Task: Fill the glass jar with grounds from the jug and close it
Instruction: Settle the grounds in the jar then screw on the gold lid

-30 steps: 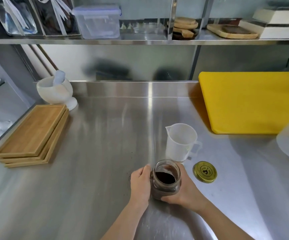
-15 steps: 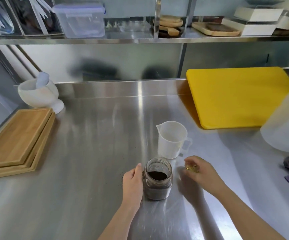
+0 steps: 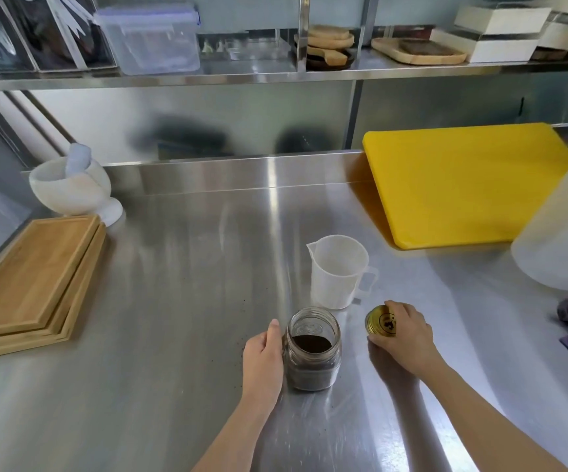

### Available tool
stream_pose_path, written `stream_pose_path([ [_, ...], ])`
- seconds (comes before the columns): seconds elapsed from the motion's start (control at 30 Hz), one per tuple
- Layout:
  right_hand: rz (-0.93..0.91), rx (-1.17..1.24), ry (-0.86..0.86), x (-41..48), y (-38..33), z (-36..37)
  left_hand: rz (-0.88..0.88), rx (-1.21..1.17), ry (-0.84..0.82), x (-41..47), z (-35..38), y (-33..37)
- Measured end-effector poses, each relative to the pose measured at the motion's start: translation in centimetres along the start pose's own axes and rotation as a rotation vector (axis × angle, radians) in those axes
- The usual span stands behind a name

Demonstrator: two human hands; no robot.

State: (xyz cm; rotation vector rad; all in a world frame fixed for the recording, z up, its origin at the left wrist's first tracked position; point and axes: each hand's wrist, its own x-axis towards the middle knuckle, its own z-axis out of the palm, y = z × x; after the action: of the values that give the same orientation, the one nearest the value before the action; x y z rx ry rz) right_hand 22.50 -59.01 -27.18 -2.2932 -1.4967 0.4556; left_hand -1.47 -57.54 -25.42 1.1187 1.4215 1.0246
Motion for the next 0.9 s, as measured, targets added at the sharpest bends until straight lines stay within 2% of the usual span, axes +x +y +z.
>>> stream_pose_path([
  [0.1,0.023,0.06,0.02,0.2,0.0,-0.6,-0.004,0.014,-0.002,0.0,0.0,0.1],
  [0.2,0.085,0.269,0.066,0.3,-0.2,-2.3,-0.005,0.02,0.001,-0.1,0.0,0.2],
  [0.33,0.142,0.533,0.211,0.2,-1.7,-5.2,-0.003,0.023,-0.007,-0.2,0.0,0.3],
  [0.43,0.107,0.678,0.286,-0.6,-3.5,-6.6,-0.005,0.024,-0.006,-0.2,0.0,0.3],
  [0.53,-0.006,0.738,0.315,-2.0,-5.6,-7.3,0.004,0.014,-0.018,-0.2,0.1,0.3],
  [0.63,-0.178,0.71,0.236,-3.6,-8.0,-7.5,0.005,0.028,-0.016,-0.2,0.1,0.4],
  [0.77,-0.411,0.604,0.011,-5.6,-10.4,-7.7,0.0,0.029,-0.014,-0.2,0.0,0.5],
  [0.9,-0.512,0.489,-0.147,-6.2,-11.3,-7.5,-0.003,0.031,-0.035,-0.3,-0.1,0.7],
])
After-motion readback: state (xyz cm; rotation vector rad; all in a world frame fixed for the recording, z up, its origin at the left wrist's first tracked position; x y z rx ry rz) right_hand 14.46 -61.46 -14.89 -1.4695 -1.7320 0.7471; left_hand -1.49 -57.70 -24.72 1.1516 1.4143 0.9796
